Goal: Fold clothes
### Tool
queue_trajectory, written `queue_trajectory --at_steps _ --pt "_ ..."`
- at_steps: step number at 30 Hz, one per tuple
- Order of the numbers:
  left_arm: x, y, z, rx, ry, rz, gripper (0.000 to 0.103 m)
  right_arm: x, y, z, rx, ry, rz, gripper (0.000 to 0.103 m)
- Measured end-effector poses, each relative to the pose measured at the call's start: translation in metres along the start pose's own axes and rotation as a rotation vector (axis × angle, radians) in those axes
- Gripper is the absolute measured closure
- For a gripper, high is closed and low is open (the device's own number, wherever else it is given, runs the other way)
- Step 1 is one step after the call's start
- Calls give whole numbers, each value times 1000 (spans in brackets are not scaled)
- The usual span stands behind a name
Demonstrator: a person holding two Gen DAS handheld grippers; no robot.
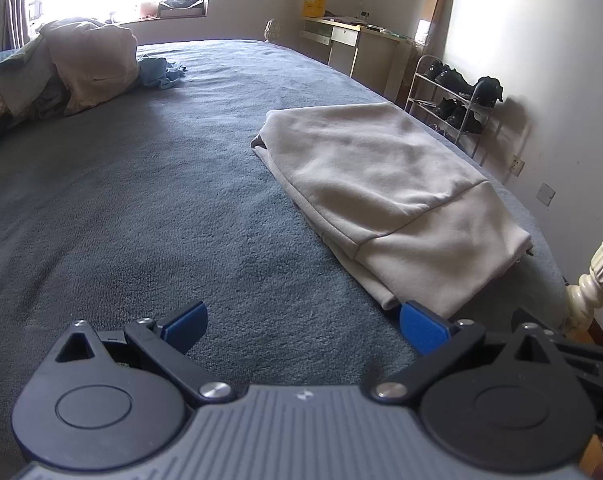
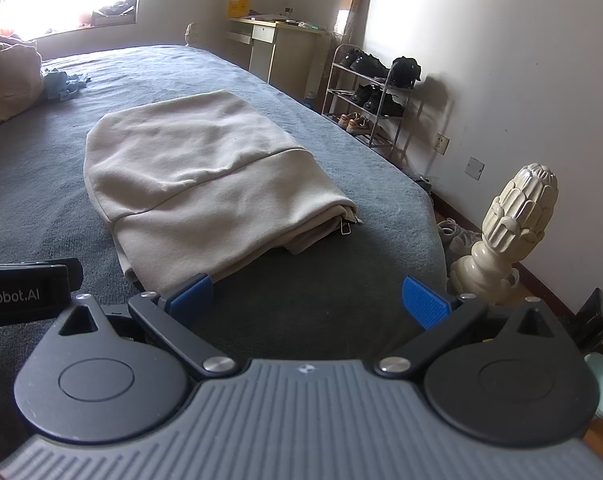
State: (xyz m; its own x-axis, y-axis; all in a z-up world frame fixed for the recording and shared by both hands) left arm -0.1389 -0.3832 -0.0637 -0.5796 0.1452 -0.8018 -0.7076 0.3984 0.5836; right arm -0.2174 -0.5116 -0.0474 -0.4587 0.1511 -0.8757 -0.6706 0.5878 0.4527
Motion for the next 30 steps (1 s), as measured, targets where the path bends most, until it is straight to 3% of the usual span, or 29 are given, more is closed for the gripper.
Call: queue_trajectory --at_steps 30 --pt "1 -3 0 -4 1 16 0 2 -1 0 3 0 9 1"
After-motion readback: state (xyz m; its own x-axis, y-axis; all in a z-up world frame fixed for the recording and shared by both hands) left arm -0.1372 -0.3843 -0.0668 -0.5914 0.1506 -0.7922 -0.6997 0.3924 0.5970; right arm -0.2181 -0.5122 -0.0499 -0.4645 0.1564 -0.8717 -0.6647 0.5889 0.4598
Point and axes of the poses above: each gripper's, at about its wrist camera, not at the fingertips, and y roughly against the way its jaws point, z to its left, x to its underside, the point moved 2 cm from there along -y, roughly the way its jaws point, and after that the axes turned 8 degrees about -z, right-handed, at the moved point
